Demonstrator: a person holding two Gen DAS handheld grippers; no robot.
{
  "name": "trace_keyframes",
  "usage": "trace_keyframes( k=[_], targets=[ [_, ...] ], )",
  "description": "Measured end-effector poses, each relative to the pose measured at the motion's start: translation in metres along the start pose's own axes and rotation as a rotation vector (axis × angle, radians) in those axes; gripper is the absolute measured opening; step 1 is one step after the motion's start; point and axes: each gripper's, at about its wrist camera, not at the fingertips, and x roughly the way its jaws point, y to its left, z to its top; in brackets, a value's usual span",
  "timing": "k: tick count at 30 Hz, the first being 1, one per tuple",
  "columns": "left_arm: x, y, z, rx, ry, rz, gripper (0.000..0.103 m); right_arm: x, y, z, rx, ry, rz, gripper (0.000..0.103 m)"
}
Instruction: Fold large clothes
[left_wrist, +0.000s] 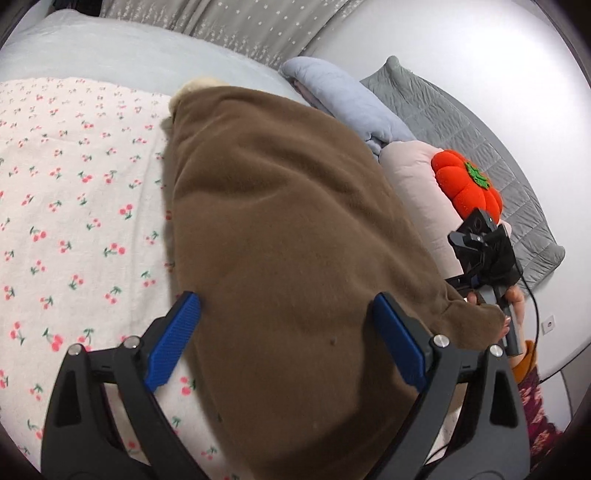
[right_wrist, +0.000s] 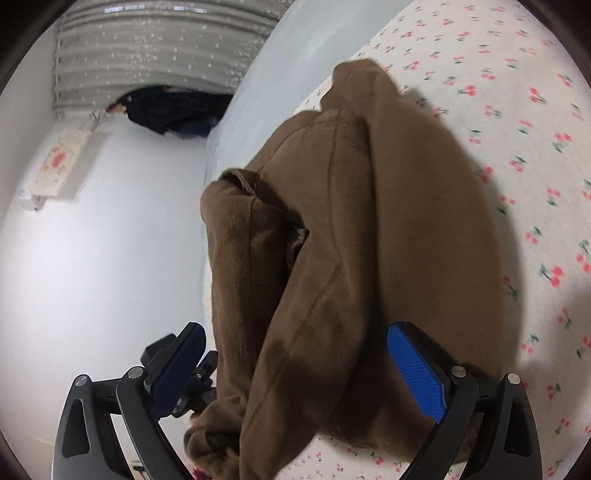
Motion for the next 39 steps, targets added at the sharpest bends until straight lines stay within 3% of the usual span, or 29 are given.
trace_keyframes(
  k=[6, 8, 9, 10, 11, 12, 13, 17, 20, 23, 28, 33, 38, 39],
  targets=[
    [0.006, -0.019, -0.005, 0.124, -0.003, 0.080, 0.096, 0.044, 0.034, 0.008, -0.065, 0.077, 0.027, 0.102],
    [0.006, -0.020, -0.005, 0.126, -0.001, 0.087, 0.097, 0.063, 0.052, 0.004, -0.148, 0.086, -0.068, 0.100],
    [0.006, -0.019, -0.006, 0.126, 0.001, 0.096, 0.098, 0.075, 0.064, -0.001, -0.222, 0.094, -0.159, 0.085],
    [0.006, -0.018, -0.006, 0.124, 0.001, 0.103, 0.098, 0.082, 0.072, -0.004, -0.271, 0.094, -0.236, 0.060],
    [0.005, -0.015, -0.006, 0.118, 0.002, 0.103, 0.098, 0.088, 0.082, -0.009, -0.334, 0.083, -0.317, 0.048],
    [0.005, -0.013, -0.006, 0.111, 0.002, 0.099, 0.098, 0.089, 0.091, -0.012, -0.376, 0.070, -0.344, 0.031],
    [0.002, -0.010, -0.006, 0.100, -0.005, 0.087, 0.098, 0.089, 0.102, -0.015, -0.419, 0.055, -0.361, 0.021],
    [-0.011, 0.003, -0.002, 0.031, -0.036, 0.033, 0.098, 0.078, 0.150, -0.024, -0.521, 0.010, -0.402, 0.016],
    [-0.023, 0.002, 0.006, -0.004, -0.061, 0.028, 0.098, 0.056, 0.179, -0.024, -0.564, -0.023, -0.351, 0.015],
    [-0.033, -0.015, 0.014, 0.024, -0.082, 0.040, 0.098, 0.023, 0.189, -0.020, -0.589, -0.062, -0.296, 0.015],
    [-0.018, -0.046, 0.016, 0.100, -0.036, 0.054, 0.098, -0.028, 0.134, -0.001, -0.491, -0.112, -0.237, 0.015],
    [0.025, -0.059, 0.000, 0.124, 0.071, 0.060, 0.098, -0.052, 0.040, 0.008, -0.350, -0.145, -0.152, 0.015],
    [0.039, -0.070, -0.012, 0.234, 0.044, 0.128, 0.101, -0.039, -0.047, 0.011, -0.220, -0.170, -0.031, 0.018],
    [0.041, -0.070, -0.013, 0.241, 0.045, 0.138, 0.102, -0.028, -0.053, 0.010, -0.210, -0.178, -0.019, 0.025]
  ],
)
